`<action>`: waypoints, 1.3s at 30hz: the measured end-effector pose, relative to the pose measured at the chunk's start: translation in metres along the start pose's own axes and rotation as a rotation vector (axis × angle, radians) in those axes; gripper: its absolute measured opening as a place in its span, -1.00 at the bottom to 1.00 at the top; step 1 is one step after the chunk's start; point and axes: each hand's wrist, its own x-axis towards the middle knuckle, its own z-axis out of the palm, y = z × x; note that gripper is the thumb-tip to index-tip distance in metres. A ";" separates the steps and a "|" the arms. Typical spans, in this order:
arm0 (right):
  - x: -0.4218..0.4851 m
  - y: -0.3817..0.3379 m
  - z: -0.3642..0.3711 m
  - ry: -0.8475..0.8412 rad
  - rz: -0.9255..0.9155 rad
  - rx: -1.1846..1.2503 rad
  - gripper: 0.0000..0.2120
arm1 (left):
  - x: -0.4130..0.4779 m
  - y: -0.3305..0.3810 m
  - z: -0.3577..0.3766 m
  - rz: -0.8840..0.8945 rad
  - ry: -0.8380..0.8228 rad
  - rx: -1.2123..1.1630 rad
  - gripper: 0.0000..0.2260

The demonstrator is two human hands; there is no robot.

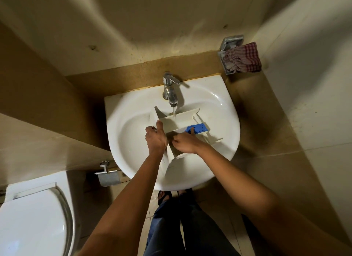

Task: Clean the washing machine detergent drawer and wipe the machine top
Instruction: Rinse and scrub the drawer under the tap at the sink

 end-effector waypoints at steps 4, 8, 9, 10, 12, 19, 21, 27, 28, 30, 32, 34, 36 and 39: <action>-0.008 0.028 -0.001 0.250 -0.030 -0.331 -0.64 | 0.000 0.001 0.000 -0.008 -0.005 0.000 -0.52; -0.001 0.030 -0.010 0.107 0.035 -0.576 -0.59 | 0.000 0.000 -0.001 -0.009 -0.008 -0.004 -0.53; 0.002 0.024 -0.012 0.079 0.062 -0.628 -0.61 | 0.000 0.001 -0.001 -0.005 -0.008 -0.004 -0.54; 0.005 0.018 -0.012 0.048 0.096 -0.662 -0.61 | 0.000 0.000 0.000 -0.001 -0.006 -0.005 -0.54; 0.012 0.007 -0.010 -0.019 0.176 -0.673 -0.58 | 0.001 -0.001 0.000 0.008 -0.004 -0.008 -0.54; 0.018 0.004 -0.010 -0.160 0.308 -0.332 -0.50 | 0.000 -0.001 0.000 -0.003 -0.008 -0.011 -0.55; 0.014 0.010 -0.012 -0.159 0.279 -0.242 -0.54 | -0.001 -0.001 0.000 -0.004 -0.004 -0.017 -0.54; 0.008 0.018 -0.005 -0.095 0.099 0.021 -0.45 | -0.001 0.001 0.001 -0.001 -0.004 -0.022 -0.53; 0.006 0.020 -0.006 -0.070 0.073 0.061 -0.44 | -0.002 0.001 0.000 -0.001 -0.006 -0.021 -0.53; 0.006 0.028 -0.009 0.048 0.020 0.285 -0.49 | -0.002 0.000 0.000 0.000 -0.004 -0.022 -0.54; 0.012 0.034 -0.014 0.269 0.073 0.630 -0.61 | -0.001 0.000 0.000 -0.001 -0.003 -0.022 -0.56; 0.022 0.041 -0.021 0.497 0.139 0.779 -0.75 | 0.000 0.000 0.000 -0.004 -0.005 -0.021 -0.61; 0.034 0.041 -0.026 0.518 0.135 0.827 -0.82 | 0.000 -0.001 0.000 -0.009 -0.009 -0.023 -0.63; 0.051 0.020 -0.037 0.315 0.152 1.204 -0.83 | 0.000 -0.001 0.001 -0.002 -0.005 -0.034 -0.62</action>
